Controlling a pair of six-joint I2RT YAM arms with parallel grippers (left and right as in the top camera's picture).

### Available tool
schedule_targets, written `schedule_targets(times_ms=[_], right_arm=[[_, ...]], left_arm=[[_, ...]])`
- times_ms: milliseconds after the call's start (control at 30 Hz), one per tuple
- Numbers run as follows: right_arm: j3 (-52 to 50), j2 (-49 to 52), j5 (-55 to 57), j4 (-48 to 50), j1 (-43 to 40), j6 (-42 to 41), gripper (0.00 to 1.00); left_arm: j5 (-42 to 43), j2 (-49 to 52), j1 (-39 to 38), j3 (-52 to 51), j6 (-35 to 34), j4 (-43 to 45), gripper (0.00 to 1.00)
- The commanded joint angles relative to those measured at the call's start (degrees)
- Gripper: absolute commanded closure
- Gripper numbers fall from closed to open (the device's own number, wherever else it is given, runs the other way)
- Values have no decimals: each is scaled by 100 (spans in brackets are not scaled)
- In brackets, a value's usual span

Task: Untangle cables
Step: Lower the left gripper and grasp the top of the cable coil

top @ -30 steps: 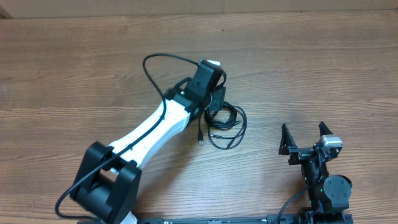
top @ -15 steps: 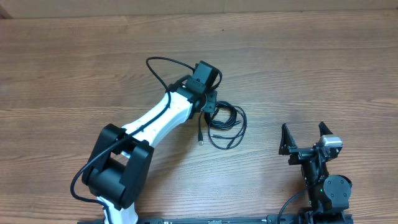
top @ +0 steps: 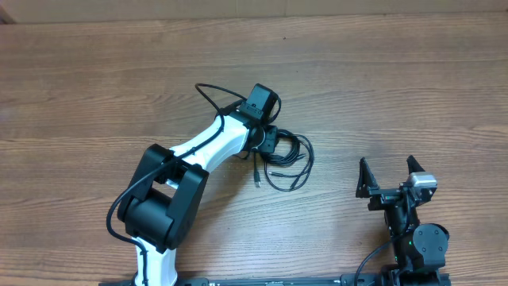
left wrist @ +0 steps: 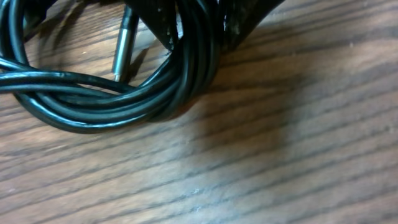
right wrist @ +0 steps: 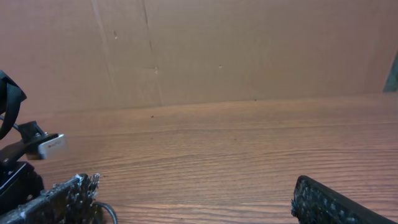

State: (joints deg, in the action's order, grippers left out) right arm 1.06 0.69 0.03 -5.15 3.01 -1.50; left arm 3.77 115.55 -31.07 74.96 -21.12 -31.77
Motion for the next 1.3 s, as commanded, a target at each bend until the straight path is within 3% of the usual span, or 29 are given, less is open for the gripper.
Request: schedule_targets(times_ms=[0,200,333,500,867,1000,1067,1100,1167,1267], right_arm=[[-61,-39,31,39,20,2,0],[-61,-39,31,42,20,0,0],[-61,-39,28,39,20,2,0],[-61,-39,31,42,20,2,0],[-61,-39,-122,50,24,-96,0],[-61,-39,-1132,155,31,-1620,0],[-61,-39,-2212,212,31,-3401,0],[-61,-39,-2826,216,31,-4677,0],[-61,-39,-3292,214,31,-5919,0],[-61,-39,-3314,214,31,-6693,0]], left_arm=[[-190,72,26,33,-31,-162,94],[-695,35,98,175,-76,-605,96],[-866,-195,258,693,-743,-1447,96],[-431,-688,409,1202,-1307,-2179,96],[-304,-1027,496,1228,-1532,-2369,96],[-160,-1027,496,1228,-1733,-2374,96],[-114,-1027,511,1228,-2321,-2396,96],[-116,-1027,525,1228,-2621,-2393,96],[-116,-1027,529,1228,-3117,-2393,96],[-35,-1027,518,1228,-3591,-2393,96]])
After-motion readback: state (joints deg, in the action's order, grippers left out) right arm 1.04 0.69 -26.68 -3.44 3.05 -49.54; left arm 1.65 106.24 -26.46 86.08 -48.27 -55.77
